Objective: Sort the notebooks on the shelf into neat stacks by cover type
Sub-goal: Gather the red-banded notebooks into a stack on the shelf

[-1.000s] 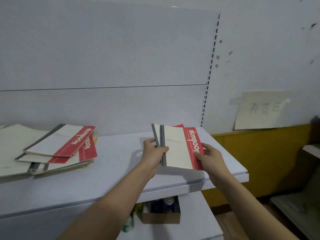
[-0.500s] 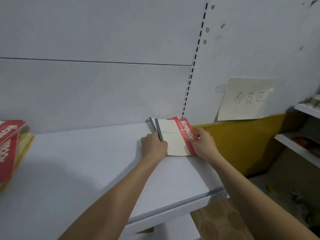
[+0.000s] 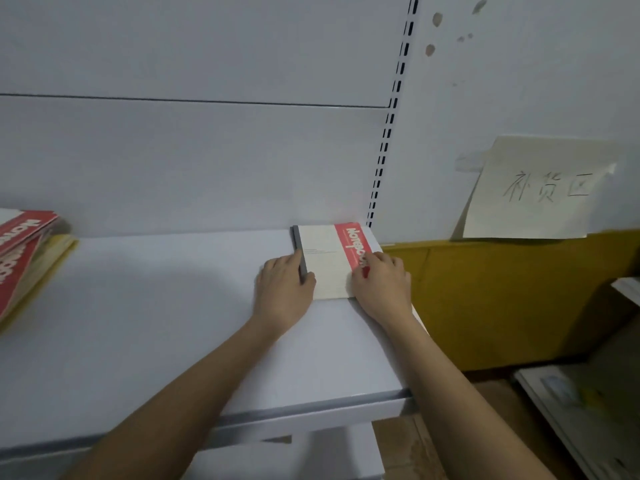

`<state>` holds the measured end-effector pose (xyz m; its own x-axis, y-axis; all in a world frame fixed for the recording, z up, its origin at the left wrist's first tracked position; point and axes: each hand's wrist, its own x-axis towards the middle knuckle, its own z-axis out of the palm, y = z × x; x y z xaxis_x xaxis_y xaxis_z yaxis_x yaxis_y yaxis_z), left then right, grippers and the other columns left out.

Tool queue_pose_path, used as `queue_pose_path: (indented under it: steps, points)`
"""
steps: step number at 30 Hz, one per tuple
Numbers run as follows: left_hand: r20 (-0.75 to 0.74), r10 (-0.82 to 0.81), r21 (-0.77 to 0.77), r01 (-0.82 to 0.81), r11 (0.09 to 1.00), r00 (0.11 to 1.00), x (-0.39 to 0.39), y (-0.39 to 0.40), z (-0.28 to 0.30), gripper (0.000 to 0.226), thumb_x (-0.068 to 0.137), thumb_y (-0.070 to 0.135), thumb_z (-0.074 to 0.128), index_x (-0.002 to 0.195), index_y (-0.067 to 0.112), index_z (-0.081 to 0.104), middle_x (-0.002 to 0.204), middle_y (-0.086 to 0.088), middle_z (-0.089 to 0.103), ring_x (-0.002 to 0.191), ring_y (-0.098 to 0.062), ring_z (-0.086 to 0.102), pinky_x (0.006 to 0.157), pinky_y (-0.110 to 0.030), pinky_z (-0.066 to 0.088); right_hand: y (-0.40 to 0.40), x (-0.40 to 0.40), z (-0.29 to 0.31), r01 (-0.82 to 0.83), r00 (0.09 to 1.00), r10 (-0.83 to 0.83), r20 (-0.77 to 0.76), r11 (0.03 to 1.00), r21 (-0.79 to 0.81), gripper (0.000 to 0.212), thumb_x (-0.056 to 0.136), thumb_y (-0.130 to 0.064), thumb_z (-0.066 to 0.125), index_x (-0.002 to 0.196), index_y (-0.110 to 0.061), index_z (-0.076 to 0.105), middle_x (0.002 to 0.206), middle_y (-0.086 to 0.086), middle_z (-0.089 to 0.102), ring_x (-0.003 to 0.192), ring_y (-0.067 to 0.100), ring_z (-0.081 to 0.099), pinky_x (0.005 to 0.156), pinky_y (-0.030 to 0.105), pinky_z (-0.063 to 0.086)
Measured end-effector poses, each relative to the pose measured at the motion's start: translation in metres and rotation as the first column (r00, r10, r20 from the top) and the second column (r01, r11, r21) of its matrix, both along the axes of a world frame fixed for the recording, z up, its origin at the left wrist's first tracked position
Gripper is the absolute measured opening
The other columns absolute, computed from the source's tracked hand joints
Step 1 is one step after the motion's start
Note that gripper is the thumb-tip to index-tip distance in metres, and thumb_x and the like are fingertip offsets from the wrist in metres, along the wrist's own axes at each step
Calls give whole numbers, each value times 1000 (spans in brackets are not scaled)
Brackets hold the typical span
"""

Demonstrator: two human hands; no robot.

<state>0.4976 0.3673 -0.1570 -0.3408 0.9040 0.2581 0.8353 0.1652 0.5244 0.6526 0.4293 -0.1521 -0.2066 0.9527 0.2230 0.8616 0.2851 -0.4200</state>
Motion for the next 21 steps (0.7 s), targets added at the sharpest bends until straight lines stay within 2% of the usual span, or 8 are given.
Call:
queue_pose_path:
  steps: [4, 8, 12, 15, 17, 19, 20, 21]
  points:
    - [50, -24, 39, 22, 999, 998, 5, -1, 4, 56, 81, 41, 39, 134, 24, 50, 102, -6, 69, 100, -28, 58, 91, -40, 42, 1, 5, -3, -42, 996, 41, -83, 999, -12, 33, 93, -28, 40, 120, -18, 55, 127, -1, 57, 118, 26, 40, 93, 39, 30]
    - [10, 9, -26, -9, 1000, 1000, 9, 3, 0, 57, 84, 48, 37, 137, 28, 46, 111, -3, 65, 110, -25, 52, 99, -37, 32, 3, 1, -5, -29, 998, 29, -61, 999, -13, 37, 95, -32, 39, 126, -16, 51, 130, 2, 53, 122, 26, 40, 98, 40, 30]
    - [-62, 52, -154, -61, 986, 997, 10, 9, -6, 55, 96, 49, 37, 145, 24, 36, 140, -1, 50, 136, -23, 33, 114, -46, 20, 4, -1, -9, -2, 999, 3, -37, 1000, 16, 39, 95, -33, 38, 128, -16, 49, 132, 3, 52, 123, 26, 40, 99, 40, 30]
    - [-148, 29, -208, -60, 976, 989, 11, 13, -9, 55, 97, 52, 29, 143, 23, 36, 144, 4, 44, 140, -22, 27, 114, -49, 18, 6, 0, -11, 17, 996, -13, -84, 999, 45, 37, 95, -33, 39, 126, -16, 51, 129, 3, 54, 120, 25, 42, 96, 40, 31]
    - [-147, 38, -184, -65, 981, 988, 12, 14, -9, 57, 93, 56, 23, 137, 25, 42, 136, 3, 50, 135, -22, 33, 111, -50, 23, 6, 0, -12, 28, 992, -20, -127, 998, 58, 37, 96, -34, 39, 126, -16, 50, 129, 3, 54, 119, 25, 44, 95, 39, 32]
    - [-127, 76, -97, -89, 991, 989, 15, 12, -5, 50, 91, 54, 22, 120, 26, 52, 115, 3, 58, 123, -22, 44, 106, -50, 30, 8, 1, -12, 26, 983, -17, -182, 998, 49, 39, 97, -36, 39, 129, -16, 49, 132, 4, 52, 120, 25, 44, 97, 40, 32]
    - [-135, 107, -64, -117, 991, 985, 17, 8, -4, 46, 94, 51, 24, 119, 26, 54, 115, 5, 59, 123, -21, 43, 107, -50, 28, 8, 2, -11, 25, 975, -15, -220, 999, 41, 40, 97, -36, 40, 130, -15, 49, 134, 5, 52, 122, 25, 43, 99, 41, 33]
    - [-157, 137, -47, -146, 988, 978, 21, 1, -2, 44, 98, 47, 27, 126, 26, 53, 126, 5, 57, 131, -20, 39, 111, -50, 23, 8, 5, -9, 26, 964, -15, -266, 999, 36, 41, 97, -35, 41, 132, -15, 50, 135, 6, 51, 123, 25, 43, 100, 42, 33]
